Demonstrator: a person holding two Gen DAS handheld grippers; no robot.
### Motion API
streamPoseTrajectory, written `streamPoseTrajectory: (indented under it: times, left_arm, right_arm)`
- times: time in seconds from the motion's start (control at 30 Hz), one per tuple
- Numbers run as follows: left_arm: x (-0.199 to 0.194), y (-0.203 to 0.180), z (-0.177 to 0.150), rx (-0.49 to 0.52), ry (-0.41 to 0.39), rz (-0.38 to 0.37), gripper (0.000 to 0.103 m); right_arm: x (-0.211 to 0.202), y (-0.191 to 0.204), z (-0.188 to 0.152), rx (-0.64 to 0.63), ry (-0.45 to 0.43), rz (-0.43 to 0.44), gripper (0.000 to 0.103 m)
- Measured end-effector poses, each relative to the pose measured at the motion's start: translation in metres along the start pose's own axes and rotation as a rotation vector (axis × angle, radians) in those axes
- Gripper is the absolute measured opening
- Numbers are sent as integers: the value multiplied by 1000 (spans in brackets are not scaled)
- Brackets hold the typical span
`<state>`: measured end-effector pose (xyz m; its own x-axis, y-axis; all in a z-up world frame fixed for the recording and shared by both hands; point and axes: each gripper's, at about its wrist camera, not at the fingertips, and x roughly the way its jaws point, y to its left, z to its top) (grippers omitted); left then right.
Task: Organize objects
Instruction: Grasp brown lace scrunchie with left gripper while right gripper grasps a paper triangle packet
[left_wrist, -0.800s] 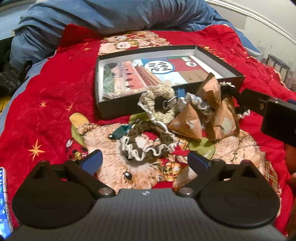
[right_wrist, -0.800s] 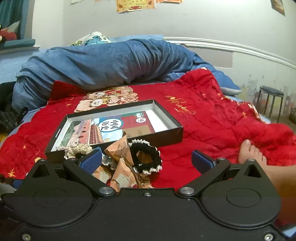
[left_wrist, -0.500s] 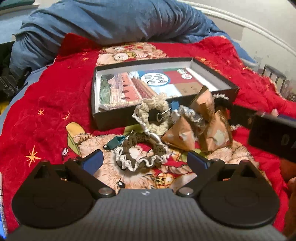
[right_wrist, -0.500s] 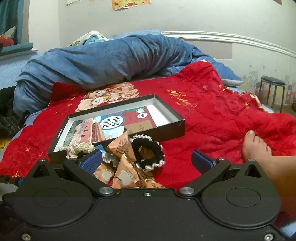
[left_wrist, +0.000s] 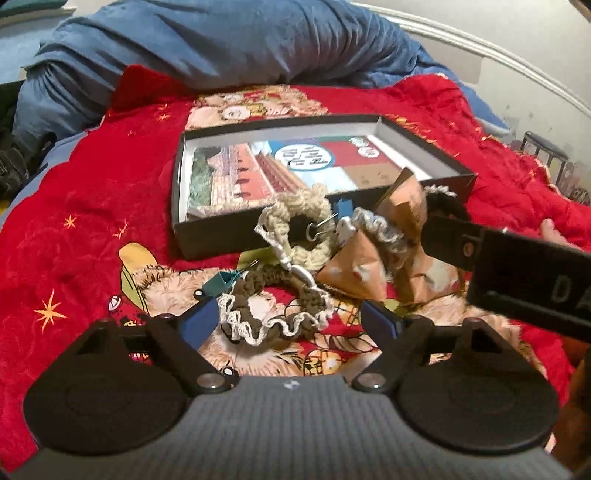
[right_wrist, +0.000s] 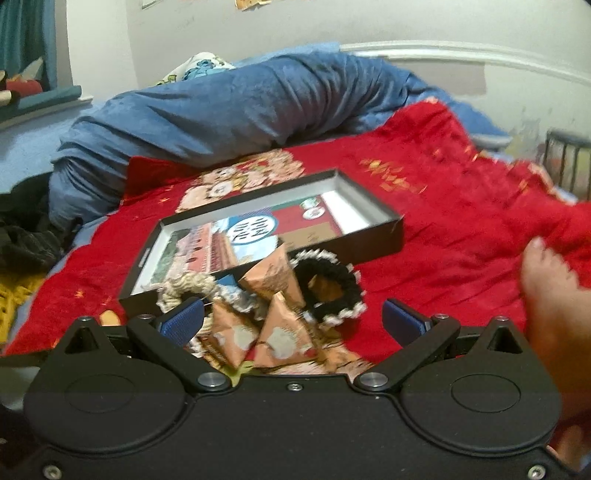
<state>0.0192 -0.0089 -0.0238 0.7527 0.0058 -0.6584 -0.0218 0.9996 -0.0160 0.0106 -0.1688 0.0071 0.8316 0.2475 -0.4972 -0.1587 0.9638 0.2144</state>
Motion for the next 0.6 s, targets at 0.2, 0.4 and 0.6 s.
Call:
streamPoseTrajectory:
  times: [0.2,0.4,0.6]
  left_arm:
    - [18,2,-2,-15,23,48,89]
    - [20,-1,-1,-20,3,24,61]
    - [16,-9,-2,17,9,2,35]
  right_arm:
    - [22,-9,-3,96,57,29,89]
    - [36,-16,-8,160,85,42,76]
    - [45,-13,-16,181,122,64,61]
